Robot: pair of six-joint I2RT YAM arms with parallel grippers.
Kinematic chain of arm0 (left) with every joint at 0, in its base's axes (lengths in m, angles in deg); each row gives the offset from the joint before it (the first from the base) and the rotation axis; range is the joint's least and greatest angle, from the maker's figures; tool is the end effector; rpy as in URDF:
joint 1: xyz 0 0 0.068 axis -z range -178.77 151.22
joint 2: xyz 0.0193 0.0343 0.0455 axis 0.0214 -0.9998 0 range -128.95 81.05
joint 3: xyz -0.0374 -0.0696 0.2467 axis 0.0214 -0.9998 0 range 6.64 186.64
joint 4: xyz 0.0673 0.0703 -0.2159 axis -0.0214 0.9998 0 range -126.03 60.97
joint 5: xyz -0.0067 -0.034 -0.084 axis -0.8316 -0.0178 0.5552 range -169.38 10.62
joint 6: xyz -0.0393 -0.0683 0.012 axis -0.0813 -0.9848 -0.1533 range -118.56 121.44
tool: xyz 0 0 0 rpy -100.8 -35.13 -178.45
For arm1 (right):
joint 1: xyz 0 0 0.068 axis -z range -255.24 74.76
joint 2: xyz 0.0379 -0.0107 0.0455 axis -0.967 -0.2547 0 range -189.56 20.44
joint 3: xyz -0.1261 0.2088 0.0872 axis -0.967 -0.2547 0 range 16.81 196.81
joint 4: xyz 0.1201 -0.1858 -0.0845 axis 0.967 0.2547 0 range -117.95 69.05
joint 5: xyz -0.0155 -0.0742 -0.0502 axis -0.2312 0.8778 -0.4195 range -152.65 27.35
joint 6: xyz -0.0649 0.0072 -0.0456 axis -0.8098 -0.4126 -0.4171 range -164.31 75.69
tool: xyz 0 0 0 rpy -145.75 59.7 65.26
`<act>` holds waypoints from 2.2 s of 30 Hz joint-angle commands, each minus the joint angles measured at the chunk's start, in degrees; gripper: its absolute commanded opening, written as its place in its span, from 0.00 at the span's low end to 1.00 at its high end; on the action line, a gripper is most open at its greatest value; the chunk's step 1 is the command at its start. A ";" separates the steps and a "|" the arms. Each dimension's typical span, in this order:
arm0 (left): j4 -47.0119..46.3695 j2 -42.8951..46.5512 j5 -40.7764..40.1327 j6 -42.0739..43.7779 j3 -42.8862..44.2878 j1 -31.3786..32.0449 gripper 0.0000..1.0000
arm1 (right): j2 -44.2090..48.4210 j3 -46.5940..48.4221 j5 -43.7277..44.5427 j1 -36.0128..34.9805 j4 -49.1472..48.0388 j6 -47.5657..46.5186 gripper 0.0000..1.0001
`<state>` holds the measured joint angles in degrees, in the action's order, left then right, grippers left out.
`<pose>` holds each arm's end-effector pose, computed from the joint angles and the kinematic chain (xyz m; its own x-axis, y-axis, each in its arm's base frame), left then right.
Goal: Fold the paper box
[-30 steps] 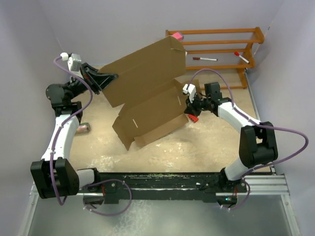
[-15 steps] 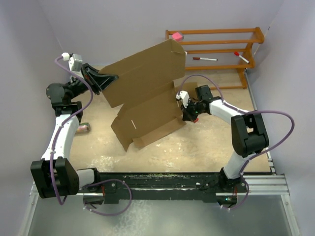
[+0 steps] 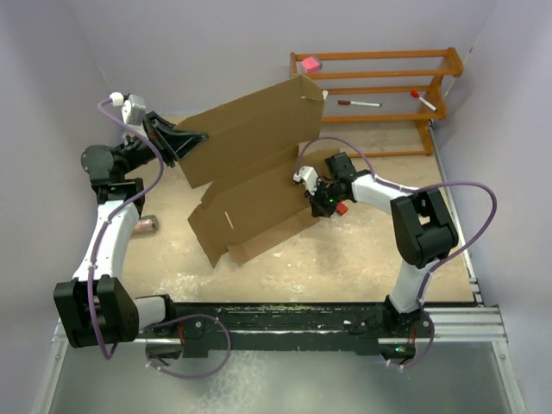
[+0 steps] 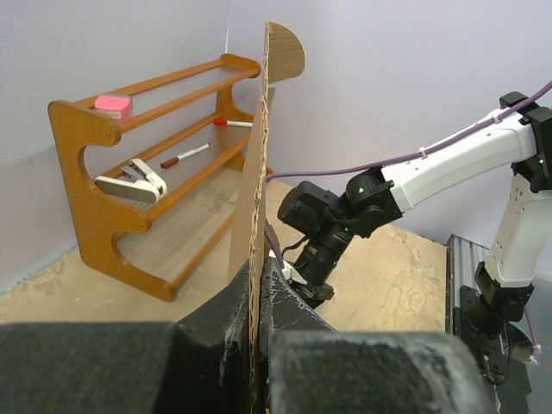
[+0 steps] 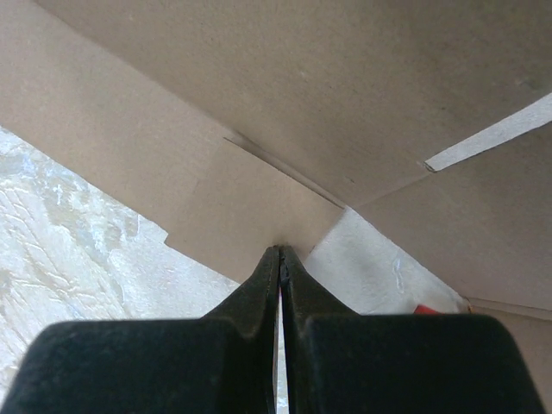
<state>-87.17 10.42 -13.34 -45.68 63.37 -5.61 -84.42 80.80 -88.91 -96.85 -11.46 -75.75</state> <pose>0.2506 -0.0330 0.4164 -0.0849 -0.3099 -0.9470 0.8989 0.3861 -0.2070 0.3250 0.1615 0.1432 -0.3799 -0.6536 -0.6546 -0.8794 0.4746 0.0365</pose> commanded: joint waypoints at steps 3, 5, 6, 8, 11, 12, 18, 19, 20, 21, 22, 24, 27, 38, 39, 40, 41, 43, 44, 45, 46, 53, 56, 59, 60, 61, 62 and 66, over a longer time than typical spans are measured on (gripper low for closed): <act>-0.07 0.57 -1.06 2.31 0.40 -0.29 0.04 | -0.55 1.46 2.58 -0.78 2.17 0.14 0.00; -0.02 0.35 -1.01 2.32 0.40 -0.29 0.04 | -0.34 1.46 2.08 -0.81 2.41 0.16 0.00; -0.02 0.32 -1.07 2.29 0.48 -0.29 0.04 | -0.54 1.68 1.94 -0.81 2.76 -0.02 0.00; -0.02 0.45 -1.05 2.29 0.42 -0.29 0.04 | -0.34 2.29 0.96 -0.73 3.68 -0.88 0.00; -0.03 0.87 -0.91 2.37 0.58 -0.29 0.04 | 3.85 2.92 -4.24 0.53 4.44 -2.05 0.01; -0.01 0.93 -0.87 2.44 0.65 -0.29 0.04 | 6.10 2.53 -6.10 1.39 4.51 -2.57 0.05; -0.17 1.31 -0.76 2.02 1.75 -0.35 0.04 | 15.80 2.64 -20.27 9.92 10.56 -10.80 0.21; -0.38 1.40 -0.88 1.65 1.90 -0.37 0.04 | 17.20 2.71 -22.27 11.93 11.68 -12.16 0.23; -0.74 1.45 -0.89 1.21 2.06 -0.38 0.04 | 18.56 2.68 -24.09 13.21 12.53 -13.44 0.26; -1.30 1.34 -0.84 0.64 2.24 -0.38 0.04 | 19.88 2.64 -25.79 14.59 13.32 -14.52 0.29; -1.92 1.31 -0.78 0.03 2.31 -0.38 0.04 | 21.20 2.68 -27.43 15.74 13.87 -15.27 0.32; -3.39 1.16 -0.82 -1.31 2.27 -0.37 0.04 | 23.98 2.72 -29.62 17.92 13.02 -14.13 0.40; -5.80 1.05 -0.61 -3.23 2.26 -0.38 0.04 | 26.75 2.04 -29.31 20.93 6.05 -5.77 0.59; -9.66 1.44 0.51 -5.92 2.32 -0.29 0.04 | 23.87 0.34 -23.26 24.94 -11.75 4.38 0.89; -9.75 1.57 0.57 -6.03 2.31 -0.29 0.04 | 23.12 0.28 -23.94 24.94 -11.27 3.46 0.88; -9.96 1.55 0.50 -6.12 2.33 -0.29 0.04 | 22.35 0.15 -24.64 24.95 -10.82 2.86 0.88; -10.28 1.56 0.49 -6.49 2.31 -0.29 0.04 | 21.11 -0.05 -25.15 24.95 -10.59 2.35 0.87; -11.20 1.38 0.51 -7.19 2.34 -0.24 0.04 | 19.01 0.10 -24.83 24.93 -10.30 2.30 0.86; -11.71 1.33 0.54 -7.63 2.37 -0.21 0.04 | 18.06 0.35 -24.74 24.94 -10.07 2.16 0.86; -12.11 1.25 0.58 -7.94 2.40 -0.20 0.04 | 17.15 0.79 -24.49 24.90 -9.67 1.80 0.85; -12.45 1.21 0.58 -8.14 2.43 -0.20 0.04 | 16.34 1.03 -24.38 24.86 -9.49 1.53 0.84; -12.96 0.77 0.67 -8.25 3.13 -0.11 0.04 | 15.11 2.97 -28.30 24.33 -6.22 -1.00 0.40; -12.30 0.05 0.52 -7.93 4.61 -0.05 0.04 | 17.58 2.02 -27.90 24.25 -9.12 1.76 0.05; -10.99 -0.38 0.34 -7.40 6.83 0.52 0.04 | 19.93 0.90 -26.30 24.00 -15.26 8.12 0.00; -9.60 -0.30 0.39 -6.51 7.81 0.77 0.04 | 20.44 0.74 -25.39 23.72 -17.68 10.77 0.00; -6.02 0.05 0.33 -4.65 8.83 1.10 0.04 | 20.82 0.71 -24.66 23.33 -19.88 13.00 0.00; -1.27 0.54 0.24 -1.69 9.93 1.49 0.04 | 21.05 0.70 -24.00 22.88 -22.02 15.15 0.00; 23.28 3.18 -1.47 16.38 15.76 4.94 0.04 | 20.70 -0.91 -21.22 19.27 -34.14 25.01 0.00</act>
<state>-85.68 10.31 -12.42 -46.27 72.70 -3.62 -64.60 81.17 -112.58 -74.12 -30.30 -62.48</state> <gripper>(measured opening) 0.046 0.005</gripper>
